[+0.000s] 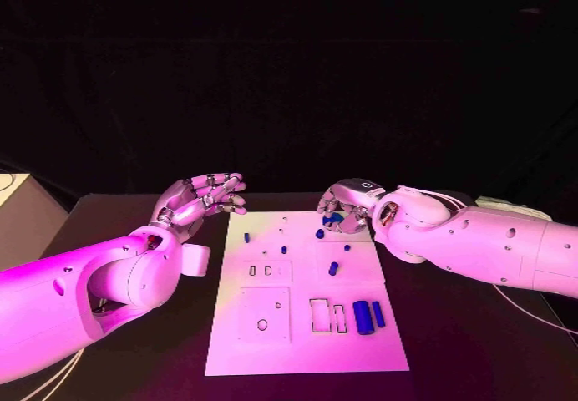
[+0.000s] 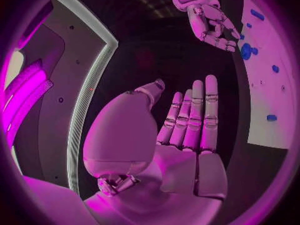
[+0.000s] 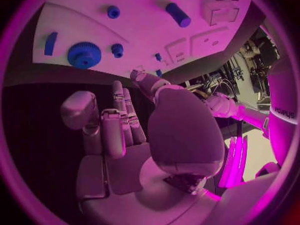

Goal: Assemble the parts on the task board

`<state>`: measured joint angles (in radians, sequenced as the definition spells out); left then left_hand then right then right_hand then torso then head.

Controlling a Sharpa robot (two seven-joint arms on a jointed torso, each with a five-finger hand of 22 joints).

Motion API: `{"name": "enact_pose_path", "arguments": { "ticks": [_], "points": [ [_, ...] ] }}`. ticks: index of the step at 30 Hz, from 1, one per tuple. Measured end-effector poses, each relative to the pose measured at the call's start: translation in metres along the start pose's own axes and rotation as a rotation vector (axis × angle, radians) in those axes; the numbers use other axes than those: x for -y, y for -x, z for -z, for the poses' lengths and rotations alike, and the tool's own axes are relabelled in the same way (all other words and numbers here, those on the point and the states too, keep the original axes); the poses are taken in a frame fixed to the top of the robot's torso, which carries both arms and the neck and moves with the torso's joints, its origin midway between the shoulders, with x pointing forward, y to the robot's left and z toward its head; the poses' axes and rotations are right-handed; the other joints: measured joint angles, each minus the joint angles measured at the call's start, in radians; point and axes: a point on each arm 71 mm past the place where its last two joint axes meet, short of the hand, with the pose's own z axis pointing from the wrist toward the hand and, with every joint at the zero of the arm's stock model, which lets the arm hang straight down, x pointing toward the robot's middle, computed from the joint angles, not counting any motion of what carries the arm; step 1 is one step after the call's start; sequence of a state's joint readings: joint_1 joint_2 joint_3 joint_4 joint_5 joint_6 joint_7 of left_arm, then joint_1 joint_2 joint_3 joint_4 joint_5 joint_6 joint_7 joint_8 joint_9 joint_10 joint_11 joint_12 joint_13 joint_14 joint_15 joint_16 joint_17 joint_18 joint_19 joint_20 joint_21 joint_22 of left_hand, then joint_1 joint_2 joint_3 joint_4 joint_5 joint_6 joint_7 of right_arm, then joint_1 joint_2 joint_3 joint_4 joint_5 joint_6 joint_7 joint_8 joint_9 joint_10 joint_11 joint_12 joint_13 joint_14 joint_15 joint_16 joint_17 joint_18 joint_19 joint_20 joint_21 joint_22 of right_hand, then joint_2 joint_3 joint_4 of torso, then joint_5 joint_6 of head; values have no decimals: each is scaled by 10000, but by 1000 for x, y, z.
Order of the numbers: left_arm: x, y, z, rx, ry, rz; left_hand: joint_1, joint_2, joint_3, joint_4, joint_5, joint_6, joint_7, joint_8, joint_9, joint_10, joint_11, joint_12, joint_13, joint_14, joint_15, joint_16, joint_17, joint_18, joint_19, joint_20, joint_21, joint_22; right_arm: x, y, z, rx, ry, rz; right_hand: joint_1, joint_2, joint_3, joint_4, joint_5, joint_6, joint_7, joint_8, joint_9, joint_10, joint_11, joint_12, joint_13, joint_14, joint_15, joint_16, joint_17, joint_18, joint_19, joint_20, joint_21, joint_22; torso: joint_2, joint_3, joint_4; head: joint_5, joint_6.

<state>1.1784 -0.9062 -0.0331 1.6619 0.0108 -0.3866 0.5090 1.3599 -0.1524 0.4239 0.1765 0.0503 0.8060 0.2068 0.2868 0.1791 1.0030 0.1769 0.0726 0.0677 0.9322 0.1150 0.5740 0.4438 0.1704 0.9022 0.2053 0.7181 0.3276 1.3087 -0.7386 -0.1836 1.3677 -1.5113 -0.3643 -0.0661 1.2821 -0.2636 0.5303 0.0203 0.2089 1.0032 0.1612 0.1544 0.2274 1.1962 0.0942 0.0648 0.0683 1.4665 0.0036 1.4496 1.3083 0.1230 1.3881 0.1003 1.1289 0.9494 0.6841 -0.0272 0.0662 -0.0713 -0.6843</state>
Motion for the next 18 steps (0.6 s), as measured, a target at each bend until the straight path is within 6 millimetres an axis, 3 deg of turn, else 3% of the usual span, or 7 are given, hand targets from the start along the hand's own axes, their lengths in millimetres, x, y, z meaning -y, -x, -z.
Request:
{"name": "enact_pose_path", "arguments": {
  "ticks": [6, 18],
  "points": [
    [1, 0, 2, -42, 12, 25, -75, -4, 0, 0, 0, 0, 0, -48, 0, -50, 3, -1, 0, -86, 13, 87, 48, -3, -73, 3, 89, 41, 1, -4, -2, -154, -370, 292, 0, 0, -33, 33, 0, 0, 0, -39, 37, -105, 1, 0, 0, 0, 0, 35, 1, 1, 0, 0, 35, 26, 91, -38, 54, -36, -35],
    [4, 2, 4, -10, 2, 12, -75, -3, 26, -26, 0, 0, 0, -48, -8, -76, 0, -1, -5, -160, 17, 176, 81, -5, -109, 39, 128, 76, 3, -14, -4, -531, -715, 601, 0, 1, -117, 116, 0, 0, 0, -39, 128, -233, 19, 0, -1, 0, 0, 105, -1, 0, -1, 0, 35, 76, 270, -68, 113, -88, 10]
  ]
}}
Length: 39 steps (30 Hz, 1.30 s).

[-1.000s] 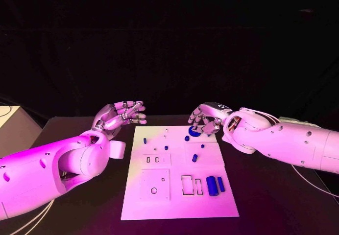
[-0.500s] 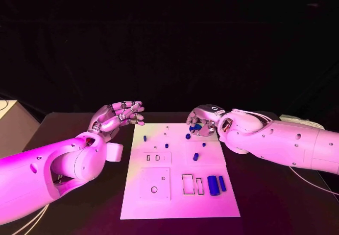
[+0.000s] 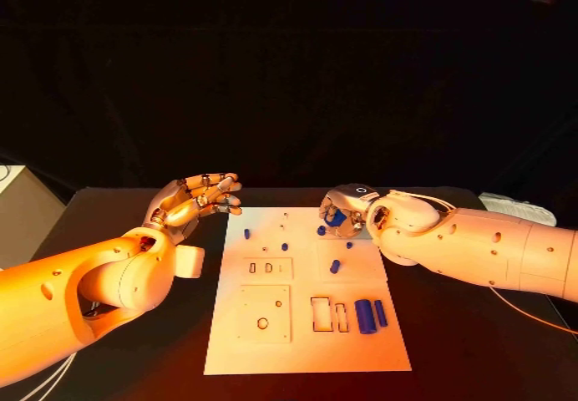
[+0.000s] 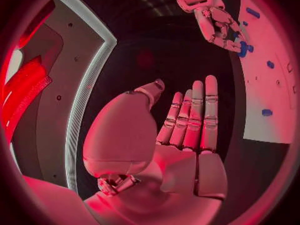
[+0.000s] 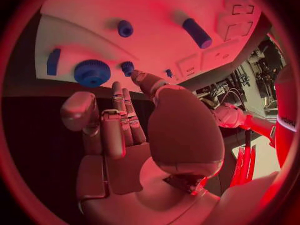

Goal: Assemble the parts on the task board

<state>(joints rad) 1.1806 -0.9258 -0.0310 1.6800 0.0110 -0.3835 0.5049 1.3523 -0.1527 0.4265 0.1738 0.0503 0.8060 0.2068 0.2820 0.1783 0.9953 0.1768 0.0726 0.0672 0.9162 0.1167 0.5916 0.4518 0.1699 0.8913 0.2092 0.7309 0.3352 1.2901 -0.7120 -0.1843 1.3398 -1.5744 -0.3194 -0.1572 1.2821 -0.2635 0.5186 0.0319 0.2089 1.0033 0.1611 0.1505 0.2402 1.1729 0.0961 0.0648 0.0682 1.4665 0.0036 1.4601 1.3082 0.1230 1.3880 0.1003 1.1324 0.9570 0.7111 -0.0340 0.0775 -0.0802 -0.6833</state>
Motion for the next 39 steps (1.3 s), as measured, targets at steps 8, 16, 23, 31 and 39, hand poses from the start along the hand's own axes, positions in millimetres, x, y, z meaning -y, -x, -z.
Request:
{"name": "enact_pose_path", "arguments": {
  "ticks": [8, 16, 23, 31, 39],
  "points": [
    [1, 1, 0, 11, -11, -7, 0, 0, 0, 0, 0, 0, 0, 0, 0, -55, 55, 0, -3, -35, 34, 40, 21, -1, -36, -36, 43, 22, -5, -2, -3, -22, 64, 40, -44, 45, 0, 0, 0, 95, 87, 39, 76, 1, 0, 0, 14, -10, 64, 39, -1, 1, -26, 26, 86, 99, 105, -22, 46, 1, 19],
    [2, 1, 0, 29, -20, -14, -39, 39, 0, 0, 0, 0, 0, 0, 1, -55, 55, 0, -2, -35, 34, 40, 21, -3, -71, -1, 43, 27, -8, -6, -4, -64, 93, 13, 9, 98, 56, 56, 6, 97, 87, 40, 111, 38, 36, 0, 14, 0, 73, 39, -2, 2, -59, 57, 85, 101, 206, -46, 81, 31, 21],
    [3, 3, -1, 81, -45, -38, -39, 39, 0, 0, 0, 0, 0, 0, 1, -54, 55, 0, -2, -35, 34, 39, 28, -3, -71, -1, 83, 29, -9, -7, -5, -62, 106, -3, 92, 180, 238, 67, 40, 301, -7, 149, 219, 306, -33, 0, 53, 0, 73, 82, -3, 2, -59, 57, 178, 213, 264, -55, 86, 33, 15],
    [3, 5, -1, 129, -56, -54, -39, 39, 0, 0, 0, 0, 0, 0, 2, -54, 55, 0, -2, -35, 34, 39, 31, -3, -70, 0, 82, 29, -8, -6, -5, 46, 84, 16, 128, 216, 341, 47, 40, 362, -34, 161, 287, 400, -73, 0, 75, 0, 72, 126, -4, 2, -58, 57, 194, 255, 331, -65, 98, 5, 77],
    [4, 6, -1, 168, -56, -68, -38, 39, 0, 0, 0, 0, 0, 0, 3, -54, 55, 0, -2, -71, -2, 84, 31, -3, -70, 0, 81, 42, -9, -4, -3, 246, 124, 62, 358, 389, 765, -185, 14, 536, -114, 316, 477, 718, -151, -18, 73, 2, -6, 136, -5, 3, -120, -4, 311, 407, 388, -60, 108, -1, 126]
  ]
}}
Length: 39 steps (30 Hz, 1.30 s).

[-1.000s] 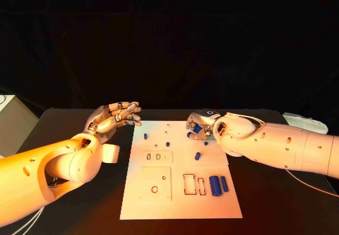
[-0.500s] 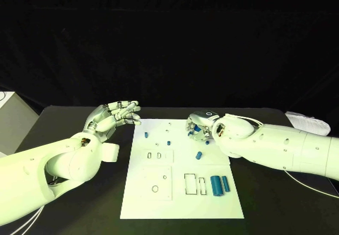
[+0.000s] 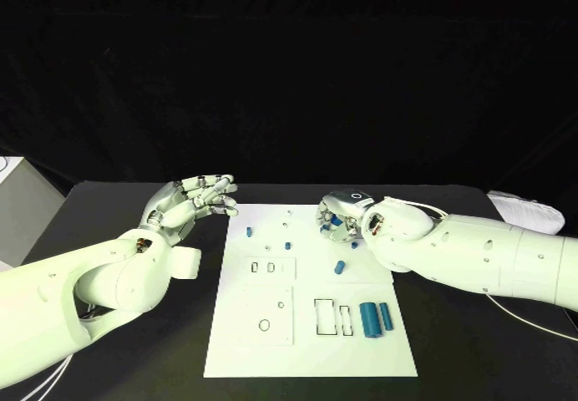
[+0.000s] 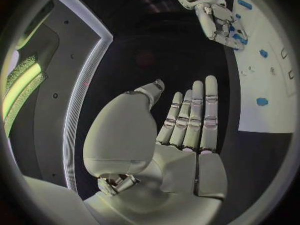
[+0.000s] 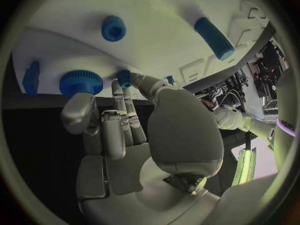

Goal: Assemble the parts on the task board

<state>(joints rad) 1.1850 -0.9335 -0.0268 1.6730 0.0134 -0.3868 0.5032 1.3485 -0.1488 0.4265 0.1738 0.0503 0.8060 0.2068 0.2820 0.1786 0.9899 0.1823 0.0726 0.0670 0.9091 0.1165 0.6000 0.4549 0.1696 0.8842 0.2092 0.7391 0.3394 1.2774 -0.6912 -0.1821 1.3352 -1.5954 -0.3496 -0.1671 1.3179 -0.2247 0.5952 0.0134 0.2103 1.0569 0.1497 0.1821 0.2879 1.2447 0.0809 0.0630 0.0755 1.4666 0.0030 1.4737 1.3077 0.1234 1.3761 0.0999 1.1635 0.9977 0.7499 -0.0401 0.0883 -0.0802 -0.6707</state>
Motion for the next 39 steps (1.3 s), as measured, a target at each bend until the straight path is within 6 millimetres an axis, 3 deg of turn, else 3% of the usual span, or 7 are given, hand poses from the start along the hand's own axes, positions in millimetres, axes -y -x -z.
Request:
{"name": "enact_pose_path", "arguments": {
  "ticks": [7, 8, 21, 39],
  "points": [
    [0, 1, 0, 35, 26, -15, 0, 0, 0, 0, 0, 0, 0, 0, 0, 0, 0, 0, 0, 0, 0, 0, 9, -1, 0, 0, -1, 0, 0, 2, 3, 393, 24, 21, 356, 37, 191, -481, -77, 440, -178, 295, 352, 271, 237, 135, 2, -12, -167, 39, 0, 2, -30, -138, 216, 298, 35, 5, 2, 2, 28],
    [0, 1, 0, 40, 32, -17, 0, 0, 0, 0, 0, 0, 0, 0, 0, 0, 0, 0, 0, 0, 0, 0, 11, -1, 1, 0, -2, -1, 0, 2, 4, 487, 23, 9, 356, 37, 176, -540, -77, 474, -212, 343, 406, 293, 259, 135, 1, 19, -198, 39, 0, -108, -27, -141, 281, 365, 38, 3, 2, 2, 33],
    [-1, 2, 0, 67, 74, -25, 0, 0, 0, 0, 0, 0, 0, 0, 1, 1, 0, 0, 1, -35, 35, -1, 10, -2, 1, 0, 35, 11, -9, 13, 4, 1478, 93, -187, 382, 63, 149, -567, -58, 506, -244, 383, 538, 297, 263, 136, -2, -16, -232, 78, -1, -105, -26, -213, 418, 600, 77, -33, 14, -12, 141],
    [0, 1, 0, 47, 85, -11, 0, 0, 0, 0, 0, 0, 0, 0, 1, 1, 0, 0, 1, -35, 35, 36, 22, -2, 1, 0, 34, 9, -31, 21, -21, 2225, 164, -132, 382, 63, 147, -619, -58, 542, -209, 382, 566, 293, 260, 136, -2, -17, -229, 78, -2, -95, 10, -249, 503, 706, 157, -46, 54, 27, 231]
  ]
}}
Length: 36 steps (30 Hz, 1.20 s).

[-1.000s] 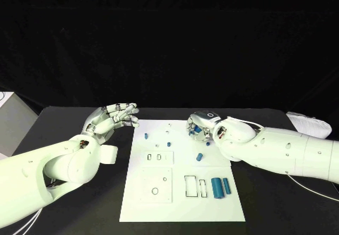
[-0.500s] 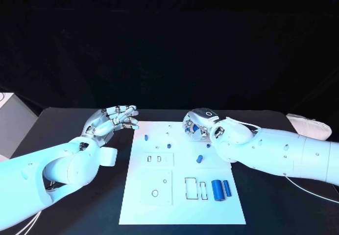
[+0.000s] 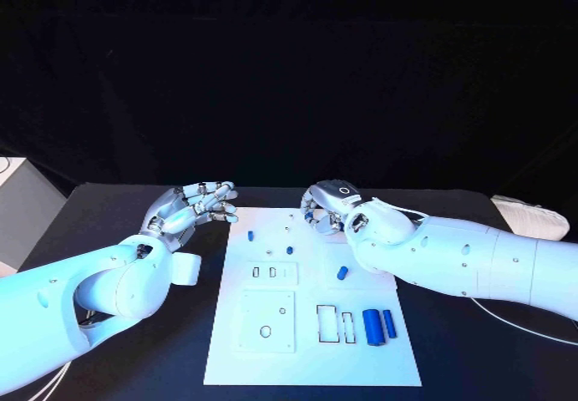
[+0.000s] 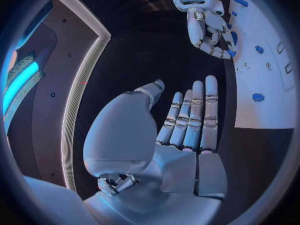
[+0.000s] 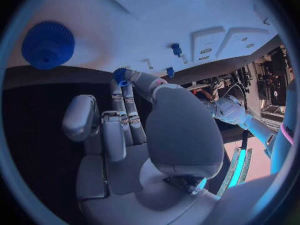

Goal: Assemble the parts on the task board

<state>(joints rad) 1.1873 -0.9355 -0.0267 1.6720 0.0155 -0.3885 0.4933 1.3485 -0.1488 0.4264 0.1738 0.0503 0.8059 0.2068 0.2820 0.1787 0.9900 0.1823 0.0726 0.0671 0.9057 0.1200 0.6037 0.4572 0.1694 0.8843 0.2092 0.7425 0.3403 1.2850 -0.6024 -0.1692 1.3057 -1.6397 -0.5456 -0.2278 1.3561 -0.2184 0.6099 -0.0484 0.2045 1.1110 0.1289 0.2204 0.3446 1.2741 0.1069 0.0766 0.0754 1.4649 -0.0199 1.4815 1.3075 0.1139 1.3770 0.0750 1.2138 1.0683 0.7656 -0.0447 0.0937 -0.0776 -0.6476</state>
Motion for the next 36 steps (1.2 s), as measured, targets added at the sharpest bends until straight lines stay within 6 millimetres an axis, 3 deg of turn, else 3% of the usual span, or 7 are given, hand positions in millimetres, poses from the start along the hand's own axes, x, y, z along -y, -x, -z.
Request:
{"name": "enact_pose_path", "arguments": {
  "ticks": [6, 17, 27, 36],
  "points": [
    [1, -1, -1, -24, -16, 6, 0, 0, 0, 0, 0, 0, 0, 0, 0, 0, 0, 0, 0, 0, 0, 0, 0, 0, 0, 0, 0, 3, -5, -2, -8, 108, 22, 72, 0, 0, -1, 0, -1, 0, 0, 0, 20, 22, 23, 0, 0, 0, 1, 0, -1, 2, 0, 0, 49, 48, 42, -29, 40, -71, -1],
    [2, -2, -2, -40, -3, 14, 0, 0, 0, 0, 0, 0, 0, 0, 0, -37, -37, 0, 1, 0, 0, -1, -2, 0, 0, 0, 0, 7, -16, -3, -14, 203, 187, 40, 0, 0, -2, 1, 47, -1, 0, 0, 46, 22, 23, 0, 0, 0, 2, 0, -1, 4, -1, 1, 49, 83, 91, -81, 100, -59, 3],
    [2, -2, -2, -40, 11, 20, 0, 0, 0, 0, 0, 0, 0, 0, -10, -37, -36, 0, 0, 0, 0, -3, 9, -1, -72, -2, 0, 18, -21, -5, -18, 225, 223, 54, 0, 0, -4, 1, 45, -1, 0, -1, 59, 21, 21, 0, 0, 0, 3, 39, -1, 6, -1, 1, 48, 82, 124, -92, 107, -35, 38],
    [2, -2, -3, -44, 26, 25, 0, 0, 0, 0, 0, 0, 0, 0, -9, -39, -34, 0, 0, 1, 0, 27, 8, 0, -72, -1, 33, 18, -21, -6, -21, 262, 233, 139, 0, 0, -5, 2, 40, -1, 0, 0, 60, 15, 15, 0, 0, 0, 3, 39, -2, 9, -1, 2, 85, 132, 149, -104, 112, -98, 62]
  ]
}}
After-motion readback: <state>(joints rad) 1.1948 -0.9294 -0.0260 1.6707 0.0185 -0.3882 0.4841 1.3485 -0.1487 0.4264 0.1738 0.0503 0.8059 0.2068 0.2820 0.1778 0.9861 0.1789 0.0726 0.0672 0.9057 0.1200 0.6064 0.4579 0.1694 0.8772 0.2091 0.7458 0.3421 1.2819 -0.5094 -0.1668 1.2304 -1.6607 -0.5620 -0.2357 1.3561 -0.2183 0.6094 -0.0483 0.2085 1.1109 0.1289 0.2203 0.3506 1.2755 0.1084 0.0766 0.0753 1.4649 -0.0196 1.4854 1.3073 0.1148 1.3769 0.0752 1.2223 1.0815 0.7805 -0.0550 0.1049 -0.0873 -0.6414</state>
